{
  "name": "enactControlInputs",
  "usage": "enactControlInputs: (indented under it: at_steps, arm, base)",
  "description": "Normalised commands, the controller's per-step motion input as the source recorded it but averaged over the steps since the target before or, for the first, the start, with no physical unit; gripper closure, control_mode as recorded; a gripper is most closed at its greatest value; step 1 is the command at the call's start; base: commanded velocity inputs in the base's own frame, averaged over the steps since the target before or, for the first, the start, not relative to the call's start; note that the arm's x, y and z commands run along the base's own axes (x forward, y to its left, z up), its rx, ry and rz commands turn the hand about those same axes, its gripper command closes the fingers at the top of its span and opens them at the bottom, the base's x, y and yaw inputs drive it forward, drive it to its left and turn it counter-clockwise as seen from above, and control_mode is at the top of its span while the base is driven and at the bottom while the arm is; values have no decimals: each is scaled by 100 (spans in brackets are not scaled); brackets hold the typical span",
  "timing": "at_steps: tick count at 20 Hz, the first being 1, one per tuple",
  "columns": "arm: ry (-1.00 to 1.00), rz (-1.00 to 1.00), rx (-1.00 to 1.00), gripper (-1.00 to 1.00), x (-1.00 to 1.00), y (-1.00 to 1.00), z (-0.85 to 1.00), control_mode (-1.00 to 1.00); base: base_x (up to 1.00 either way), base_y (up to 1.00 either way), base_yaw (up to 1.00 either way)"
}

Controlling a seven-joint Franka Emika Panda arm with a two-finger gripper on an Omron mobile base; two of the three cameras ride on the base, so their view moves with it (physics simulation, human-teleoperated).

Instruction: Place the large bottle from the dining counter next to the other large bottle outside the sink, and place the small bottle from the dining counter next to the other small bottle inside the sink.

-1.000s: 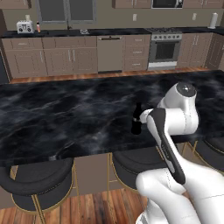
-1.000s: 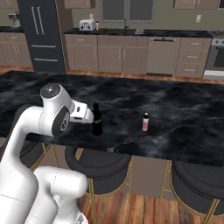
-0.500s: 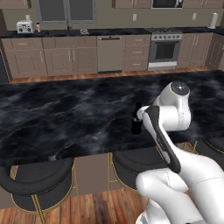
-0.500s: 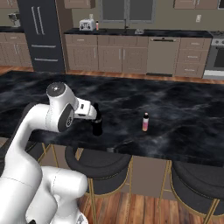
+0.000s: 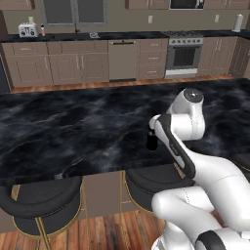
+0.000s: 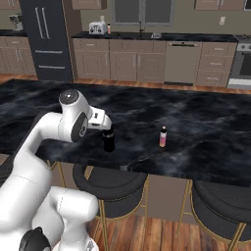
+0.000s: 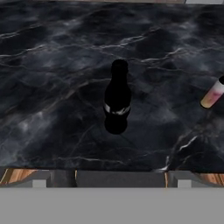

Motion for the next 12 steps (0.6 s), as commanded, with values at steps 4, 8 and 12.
enactControlInputs:
  at_steps: [4,8,12]
  arm:
    - [0,0,0,-100,27,0,-22,-100]
    - [0,0,0,-100,23,0,-23,-100]
    - [0,0,0,-100,15,0,-21,-100]
  base:
    - [0,0,0]
    - [0,0,0]
    - [0,0,0]
